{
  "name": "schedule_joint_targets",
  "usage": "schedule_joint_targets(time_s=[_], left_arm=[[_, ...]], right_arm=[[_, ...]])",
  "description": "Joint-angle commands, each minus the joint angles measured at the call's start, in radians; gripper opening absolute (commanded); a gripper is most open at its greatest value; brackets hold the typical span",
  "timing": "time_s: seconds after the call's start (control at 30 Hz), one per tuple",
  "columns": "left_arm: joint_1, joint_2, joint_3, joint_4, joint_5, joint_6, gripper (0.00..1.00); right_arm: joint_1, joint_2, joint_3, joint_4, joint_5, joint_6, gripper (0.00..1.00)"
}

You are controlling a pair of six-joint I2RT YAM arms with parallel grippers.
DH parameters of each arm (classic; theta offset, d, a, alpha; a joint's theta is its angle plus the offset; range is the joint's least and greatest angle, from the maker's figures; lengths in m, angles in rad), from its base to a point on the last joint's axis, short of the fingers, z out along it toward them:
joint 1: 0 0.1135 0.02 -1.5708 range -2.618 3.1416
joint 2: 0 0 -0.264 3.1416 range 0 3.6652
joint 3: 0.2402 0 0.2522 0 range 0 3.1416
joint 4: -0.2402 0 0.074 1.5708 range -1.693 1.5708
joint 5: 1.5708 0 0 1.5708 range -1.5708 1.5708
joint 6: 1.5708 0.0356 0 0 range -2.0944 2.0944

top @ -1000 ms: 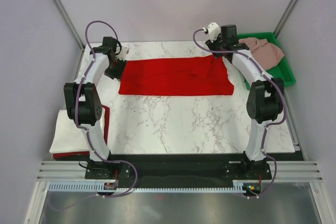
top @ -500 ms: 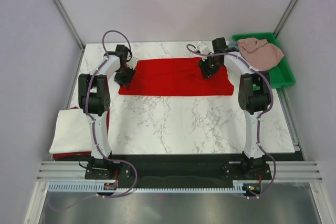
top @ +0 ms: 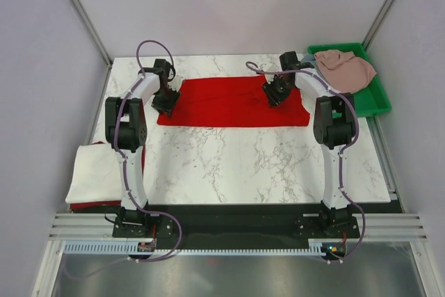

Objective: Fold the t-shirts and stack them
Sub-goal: Fold the tshirt

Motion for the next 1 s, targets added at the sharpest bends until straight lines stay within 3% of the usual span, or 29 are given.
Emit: schedule_joint_targets(time_s=[0.0, 0.13, 0.17, 0.47, 0.63, 0.73, 0.77, 0.83, 0.97], left_arm=[[-0.005, 0.033, 0.027, -0.001, 0.001, 0.023, 0.48], [-0.007, 0.033, 0.030, -0.001, 0.001, 0.021, 0.48], [-0.005, 0.032, 0.029, -0.001, 0.001, 0.023, 0.47], [-0.008, -0.003, 0.006, -0.002, -0.029, 0.015, 0.47], [-0.008, -0.115, -0.048, 0.008, -0.089, 0.027, 0.47], [-0.008, -0.204, -0.092, 0.034, -0.143, 0.070, 0.49], [-0.008, -0.224, -0.103, 0.036, -0.149, 0.085, 0.53], [-0.008, -0.267, -0.120, 0.035, -0.146, 0.135, 0.65], [-0.011, -0.313, -0.149, 0.028, -0.105, 0.249, 0.63]], right_arm=[[-0.005, 0.038, 0.056, -0.018, -0.032, -0.021, 0.46], [-0.005, 0.064, 0.090, -0.027, -0.036, -0.020, 0.32], [-0.003, 0.063, 0.101, -0.025, -0.039, -0.021, 0.25], [-0.002, 0.017, 0.191, -0.024, -0.044, -0.023, 0.14], [0.012, 0.047, 0.324, 0.029, -0.055, 0.003, 0.14], [0.025, 0.108, 0.403, 0.114, -0.044, 0.066, 0.24], [0.029, 0.127, 0.426, 0.160, -0.030, 0.098, 0.33], [0.031, 0.156, 0.472, 0.220, 0.028, 0.144, 0.41], [0.026, 0.100, 0.413, 0.226, 0.062, 0.161, 0.42]])
